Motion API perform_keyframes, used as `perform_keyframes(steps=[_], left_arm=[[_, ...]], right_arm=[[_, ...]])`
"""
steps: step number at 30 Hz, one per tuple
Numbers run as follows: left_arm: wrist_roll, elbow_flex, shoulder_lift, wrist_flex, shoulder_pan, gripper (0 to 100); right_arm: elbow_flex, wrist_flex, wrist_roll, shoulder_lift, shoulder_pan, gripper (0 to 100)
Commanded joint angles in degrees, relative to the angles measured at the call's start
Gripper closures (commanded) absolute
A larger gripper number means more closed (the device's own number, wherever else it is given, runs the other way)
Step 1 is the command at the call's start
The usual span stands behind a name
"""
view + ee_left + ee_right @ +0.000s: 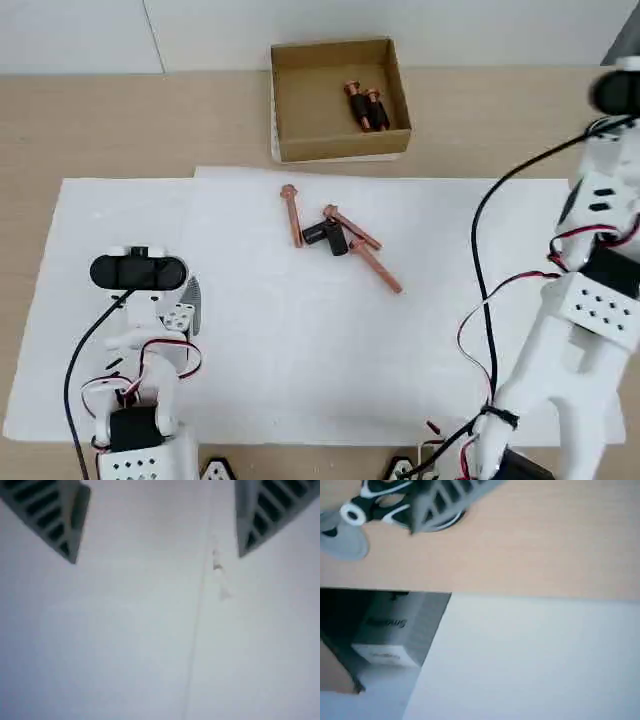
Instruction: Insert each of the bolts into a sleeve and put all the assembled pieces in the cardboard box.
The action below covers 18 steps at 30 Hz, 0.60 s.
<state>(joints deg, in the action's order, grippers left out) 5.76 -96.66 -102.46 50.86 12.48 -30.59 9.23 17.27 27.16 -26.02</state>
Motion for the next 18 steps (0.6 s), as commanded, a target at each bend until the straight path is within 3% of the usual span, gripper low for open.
perform_keyframes(steps=[1, 18], left_arm=[[0.0, 0.2, -0.4, -1.2, -0.5, 80], [0.0, 0.2, -0.4, -1.2, -0.5, 80]], right_arm=[[-3.3, -8.4, 0.6, 0.1, -2.1, 75.3], [-44.8, -19.6, 0.2, 13.6, -0.7, 75.0]])
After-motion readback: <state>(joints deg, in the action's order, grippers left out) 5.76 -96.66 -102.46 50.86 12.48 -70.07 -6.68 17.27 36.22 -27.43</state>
